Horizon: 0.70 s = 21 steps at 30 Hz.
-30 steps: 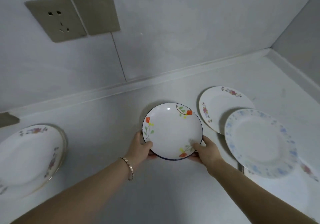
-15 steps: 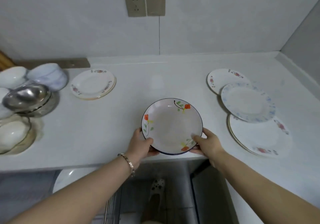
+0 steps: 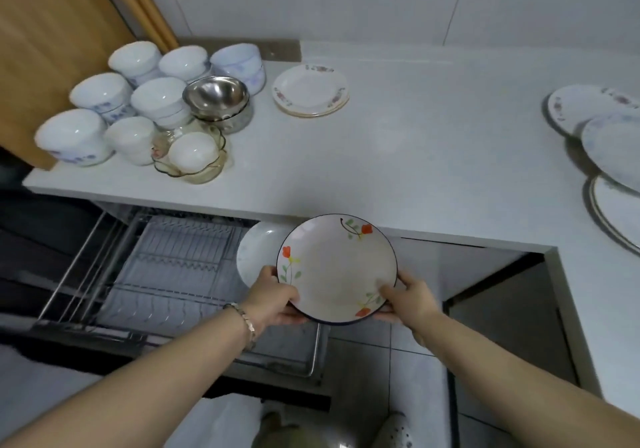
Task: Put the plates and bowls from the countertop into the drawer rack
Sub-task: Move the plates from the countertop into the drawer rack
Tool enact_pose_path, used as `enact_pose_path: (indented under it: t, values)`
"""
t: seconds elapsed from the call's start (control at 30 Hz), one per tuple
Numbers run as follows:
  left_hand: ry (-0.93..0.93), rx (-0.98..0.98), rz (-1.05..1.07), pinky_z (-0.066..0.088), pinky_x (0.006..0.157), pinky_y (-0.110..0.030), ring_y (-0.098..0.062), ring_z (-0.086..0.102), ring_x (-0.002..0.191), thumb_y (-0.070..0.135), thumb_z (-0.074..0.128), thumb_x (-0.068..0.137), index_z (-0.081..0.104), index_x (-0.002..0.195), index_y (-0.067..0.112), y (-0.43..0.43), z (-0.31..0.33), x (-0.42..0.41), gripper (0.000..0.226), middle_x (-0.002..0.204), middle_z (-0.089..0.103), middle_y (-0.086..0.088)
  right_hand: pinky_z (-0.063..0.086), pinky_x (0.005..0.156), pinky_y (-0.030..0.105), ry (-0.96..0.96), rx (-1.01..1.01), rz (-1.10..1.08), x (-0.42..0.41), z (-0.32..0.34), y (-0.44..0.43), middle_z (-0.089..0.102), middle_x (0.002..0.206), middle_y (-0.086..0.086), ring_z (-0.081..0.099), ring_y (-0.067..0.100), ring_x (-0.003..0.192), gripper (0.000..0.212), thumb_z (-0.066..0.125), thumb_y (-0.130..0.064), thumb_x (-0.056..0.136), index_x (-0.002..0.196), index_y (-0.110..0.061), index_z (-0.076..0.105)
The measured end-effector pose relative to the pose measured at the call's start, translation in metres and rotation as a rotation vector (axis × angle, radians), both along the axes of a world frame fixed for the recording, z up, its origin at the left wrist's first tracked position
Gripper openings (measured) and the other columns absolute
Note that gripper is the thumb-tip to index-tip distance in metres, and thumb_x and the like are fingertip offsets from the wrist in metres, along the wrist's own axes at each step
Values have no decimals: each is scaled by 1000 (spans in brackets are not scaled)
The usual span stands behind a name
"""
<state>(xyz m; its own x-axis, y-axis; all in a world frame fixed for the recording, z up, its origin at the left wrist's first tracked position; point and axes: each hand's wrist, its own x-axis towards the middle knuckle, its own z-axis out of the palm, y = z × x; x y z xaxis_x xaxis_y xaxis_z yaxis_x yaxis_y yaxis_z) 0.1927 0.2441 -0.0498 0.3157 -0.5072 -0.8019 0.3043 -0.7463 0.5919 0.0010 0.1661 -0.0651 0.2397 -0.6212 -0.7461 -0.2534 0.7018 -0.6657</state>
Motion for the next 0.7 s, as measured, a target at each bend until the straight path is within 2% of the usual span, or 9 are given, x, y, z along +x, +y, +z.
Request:
enact_pose_path:
  t: [0.07,0.17,0.27,0.33,0.4,0.43,0.5,0.6,0.7]
  values:
    - [-15,32,13,57,45,-34,-28,60,72,-16,46,82,34,111,12,17,-13,33,42,101,53,-13,57,45,26,5,26,-13,35,-14,17,62,116,26,63,25,67,49,51,-3,93,140,-8,38]
    - [-23,89,20,56,46,-36,-28,59,71,-17,44,81,33,110,14,37,-35,87,44,93,51,-9,59,48,27,18,71,-14,88,-39,40,61,123,25,65,25,69,55,52,-4,93,144,-12,35]
    - [3,115,-16,57,63,-42,-28,60,75,-16,43,82,34,109,16,45,-55,138,42,97,51,-8,59,46,26,35,152,-60,136,-60,56,63,112,23,66,25,68,53,54,-6,93,143,-10,36]
    - [21,136,-49,56,75,-45,-32,61,86,-16,43,83,35,108,16,44,-67,164,42,106,50,-9,57,43,23,55,174,-79,162,-72,61,64,103,20,69,20,58,48,54,-7,93,139,-6,40]
    - [40,148,-62,55,80,-47,-37,60,101,-16,43,84,35,108,17,38,-81,184,42,111,49,-10,55,41,22,76,172,-90,181,-85,62,64,102,21,68,13,46,44,54,-7,93,135,-4,43]
    - [43,156,-78,54,82,-48,-38,58,108,-17,43,84,35,108,17,34,-89,191,42,113,48,-10,55,41,22,87,170,-100,189,-91,62,64,104,23,69,14,47,45,55,-6,92,135,-5,42]
    - [39,170,-105,54,82,-48,-40,55,116,-17,43,84,35,109,17,24,-106,201,43,117,48,-10,57,43,23,119,173,-120,200,-106,60,64,113,25,69,23,62,49,56,-6,92,138,-7,40]
    - [36,178,-129,54,78,-47,-40,56,115,-15,42,84,37,107,17,3,-136,210,39,124,51,-14,57,43,24,153,202,-168,210,-126,47,61,120,27,65,36,84,46,54,-3,92,136,-8,41]
    - [9,142,-163,53,82,-49,-37,59,108,-12,46,84,41,110,18,-21,-163,214,40,120,55,-13,57,43,24,162,209,-226,215,-148,30,59,121,27,62,37,88,45,51,0,92,136,-7,41]
